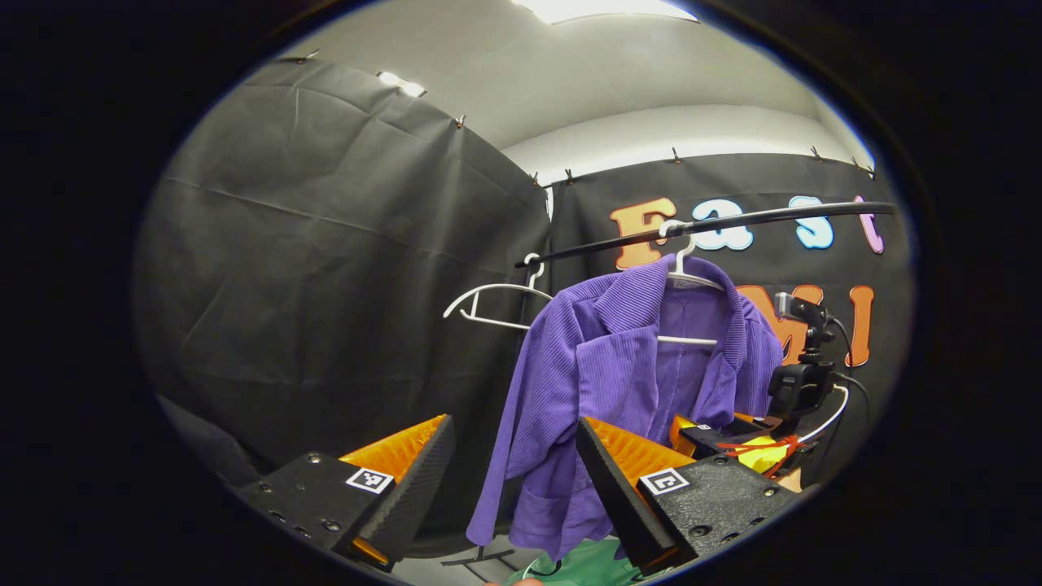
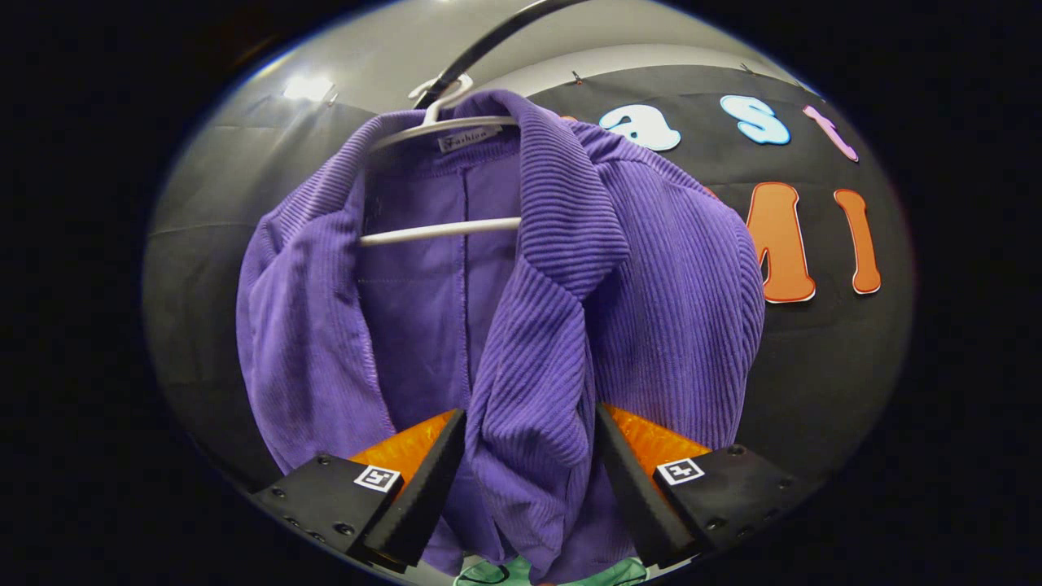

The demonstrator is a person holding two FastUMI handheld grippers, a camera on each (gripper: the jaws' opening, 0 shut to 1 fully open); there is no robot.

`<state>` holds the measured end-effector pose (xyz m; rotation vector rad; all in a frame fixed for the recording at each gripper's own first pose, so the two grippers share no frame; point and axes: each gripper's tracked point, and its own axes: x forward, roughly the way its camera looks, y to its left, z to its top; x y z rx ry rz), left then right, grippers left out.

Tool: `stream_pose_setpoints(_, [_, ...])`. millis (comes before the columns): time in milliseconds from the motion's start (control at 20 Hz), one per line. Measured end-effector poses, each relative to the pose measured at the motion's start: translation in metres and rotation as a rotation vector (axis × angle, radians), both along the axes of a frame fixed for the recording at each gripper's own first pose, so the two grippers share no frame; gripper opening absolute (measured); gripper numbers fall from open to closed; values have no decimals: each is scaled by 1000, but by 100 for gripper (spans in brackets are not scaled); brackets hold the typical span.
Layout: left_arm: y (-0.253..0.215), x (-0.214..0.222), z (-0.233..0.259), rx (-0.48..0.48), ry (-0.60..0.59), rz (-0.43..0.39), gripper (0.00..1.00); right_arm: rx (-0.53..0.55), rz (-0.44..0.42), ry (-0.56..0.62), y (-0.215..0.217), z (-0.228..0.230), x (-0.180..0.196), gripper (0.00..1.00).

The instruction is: Grasp the clothes on the hanger with both hands and then place them into the laundry hamper below.

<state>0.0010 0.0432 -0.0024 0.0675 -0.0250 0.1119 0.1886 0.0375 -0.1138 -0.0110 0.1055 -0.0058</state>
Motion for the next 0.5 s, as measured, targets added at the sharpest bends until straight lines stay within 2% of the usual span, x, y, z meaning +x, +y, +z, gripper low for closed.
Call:
stream_pose_setpoints(50, [1, -1, 0, -1, 0, 2, 92, -9, 4, 3, -3, -4, 3, 98])
stream_pose_setpoints(200, [-2, -1, -4, -20, 12, -19, 92, -4, -9, 40, -25, -10, 4, 60])
stream_pose_setpoints(350, [-15, 8, -10, -41, 27, -57, 92, 43, -20, 17, -46, 6, -6, 21])
stream_pose_setpoints(400, [-23, 14, -14, -54, 43, -87, 95, 49, -21, 3, -51, 15, -12, 21])
stream_pose_setpoints(450, [-36, 21, -17, -71, 57, -129, 92, 51, -22, -12, -55, 22, -22, 17])
stream_pose_setpoints(500, [-51, 28, -20, -88, 67, -169, 92, 51, -27, -25, -59, 31, -32, 21])
